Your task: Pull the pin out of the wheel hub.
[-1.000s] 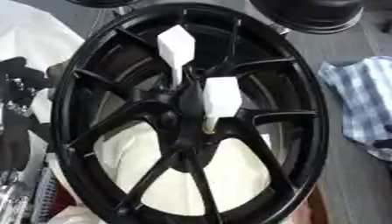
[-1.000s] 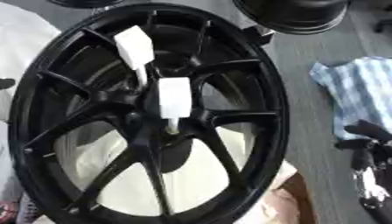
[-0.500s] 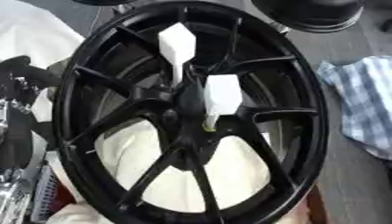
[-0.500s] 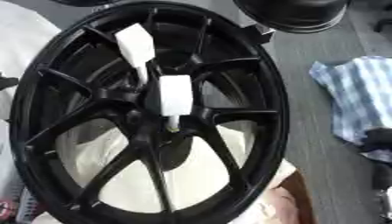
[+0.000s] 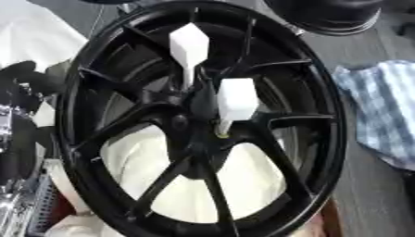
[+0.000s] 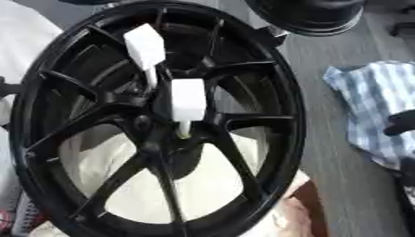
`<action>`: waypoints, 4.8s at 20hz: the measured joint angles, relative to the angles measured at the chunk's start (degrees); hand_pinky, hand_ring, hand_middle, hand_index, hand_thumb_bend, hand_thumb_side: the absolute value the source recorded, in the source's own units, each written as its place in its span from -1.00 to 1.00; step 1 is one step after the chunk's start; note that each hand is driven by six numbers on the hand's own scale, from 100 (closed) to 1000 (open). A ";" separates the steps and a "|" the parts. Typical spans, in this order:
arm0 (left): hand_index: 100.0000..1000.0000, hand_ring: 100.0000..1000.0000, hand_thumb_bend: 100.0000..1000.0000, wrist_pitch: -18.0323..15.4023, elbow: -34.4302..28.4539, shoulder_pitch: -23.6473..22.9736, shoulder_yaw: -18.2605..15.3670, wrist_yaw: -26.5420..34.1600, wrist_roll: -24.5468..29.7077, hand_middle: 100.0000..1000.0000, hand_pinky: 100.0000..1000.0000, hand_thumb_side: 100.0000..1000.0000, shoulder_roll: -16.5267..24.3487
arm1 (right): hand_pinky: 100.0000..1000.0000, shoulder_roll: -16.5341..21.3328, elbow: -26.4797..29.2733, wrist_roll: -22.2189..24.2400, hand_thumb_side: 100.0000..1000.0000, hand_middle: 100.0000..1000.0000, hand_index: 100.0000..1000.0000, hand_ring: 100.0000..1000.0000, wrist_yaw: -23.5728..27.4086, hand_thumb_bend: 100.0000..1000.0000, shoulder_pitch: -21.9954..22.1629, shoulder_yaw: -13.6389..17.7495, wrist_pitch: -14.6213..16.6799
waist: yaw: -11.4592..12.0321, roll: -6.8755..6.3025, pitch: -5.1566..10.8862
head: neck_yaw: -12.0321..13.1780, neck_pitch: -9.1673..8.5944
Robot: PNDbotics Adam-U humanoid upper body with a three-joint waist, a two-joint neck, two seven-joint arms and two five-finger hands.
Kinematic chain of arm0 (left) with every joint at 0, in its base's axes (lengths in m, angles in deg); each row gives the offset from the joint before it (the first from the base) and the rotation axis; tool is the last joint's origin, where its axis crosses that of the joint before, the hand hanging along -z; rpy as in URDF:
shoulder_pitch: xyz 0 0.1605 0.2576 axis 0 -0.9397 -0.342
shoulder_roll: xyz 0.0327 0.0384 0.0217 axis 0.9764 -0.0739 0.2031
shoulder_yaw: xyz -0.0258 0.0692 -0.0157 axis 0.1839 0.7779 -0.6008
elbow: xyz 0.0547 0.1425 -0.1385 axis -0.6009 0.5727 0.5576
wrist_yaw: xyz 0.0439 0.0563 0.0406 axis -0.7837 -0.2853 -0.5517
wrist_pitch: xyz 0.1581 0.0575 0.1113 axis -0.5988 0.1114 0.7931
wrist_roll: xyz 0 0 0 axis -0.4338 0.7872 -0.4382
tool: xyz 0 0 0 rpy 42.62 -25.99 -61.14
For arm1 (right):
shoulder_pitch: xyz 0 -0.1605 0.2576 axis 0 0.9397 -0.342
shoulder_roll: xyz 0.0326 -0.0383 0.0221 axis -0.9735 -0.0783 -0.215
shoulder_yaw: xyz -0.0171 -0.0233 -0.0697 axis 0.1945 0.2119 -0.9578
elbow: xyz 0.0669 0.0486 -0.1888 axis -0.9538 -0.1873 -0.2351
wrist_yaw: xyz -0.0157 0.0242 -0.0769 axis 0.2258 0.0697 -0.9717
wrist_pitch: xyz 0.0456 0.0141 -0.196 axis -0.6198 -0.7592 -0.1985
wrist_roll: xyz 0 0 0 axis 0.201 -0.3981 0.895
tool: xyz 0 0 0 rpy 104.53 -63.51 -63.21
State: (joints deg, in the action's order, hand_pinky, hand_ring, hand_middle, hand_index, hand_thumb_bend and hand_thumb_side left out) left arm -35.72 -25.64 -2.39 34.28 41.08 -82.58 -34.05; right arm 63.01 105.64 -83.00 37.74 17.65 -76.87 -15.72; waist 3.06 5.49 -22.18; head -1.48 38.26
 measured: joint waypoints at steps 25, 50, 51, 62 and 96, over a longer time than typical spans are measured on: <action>0.47 0.11 -1.00 1.06 0.01 -1.44 0.92 0.20 0.88 0.06 0.40 0.22 0.94 | 0.68 10.62 0.03 28.65 -0.74 0.52 0.61 0.57 -5.03 -1.00 -25.43 -8.93 -5.67 | 3.03 1.46 2.36 | -3.22 1.40; 0.47 0.11 -1.00 3.44 0.01 -3.08 0.75 -0.04 -0.78 0.06 0.40 0.28 0.81 | 0.69 2.59 0.03 34.14 -0.75 0.68 0.78 0.68 -9.16 -1.00 -35.58 -16.17 -23.34 | 4.02 2.53 3.46 | -2.05 1.97; 0.47 0.11 -1.00 3.54 0.01 -3.15 0.74 -0.04 -0.86 0.06 0.40 0.28 0.67 | 0.70 2.23 0.03 34.91 -0.75 0.68 0.78 0.68 -8.86 -1.00 -35.90 -16.53 -24.01 | 4.02 2.56 3.48 | -2.13 1.99; 0.47 0.11 -1.00 4.25 0.01 -3.56 0.45 -0.11 -1.29 0.06 0.40 0.29 0.34 | 0.74 -1.31 0.03 41.53 -0.75 0.72 0.79 0.71 -8.48 -1.00 -38.23 -18.04 -33.08 | 3.75 2.77 3.61 | -2.13 2.99; 0.47 0.11 -1.00 5.47 0.01 -3.09 0.44 -1.01 -1.42 0.06 0.40 0.33 -0.63 | 0.73 -7.26 0.03 40.66 -0.77 0.74 0.89 0.72 -16.60 -1.00 -38.69 -21.92 -46.28 | 5.80 4.01 2.93 | -1.80 2.96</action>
State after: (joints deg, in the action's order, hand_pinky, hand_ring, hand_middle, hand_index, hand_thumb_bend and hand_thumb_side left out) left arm -30.25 -25.64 -5.48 34.73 40.06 -84.01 -34.68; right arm 55.75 105.67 -42.34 21.14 -21.04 -98.78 -62.00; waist 8.85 9.50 -19.25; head -3.29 41.22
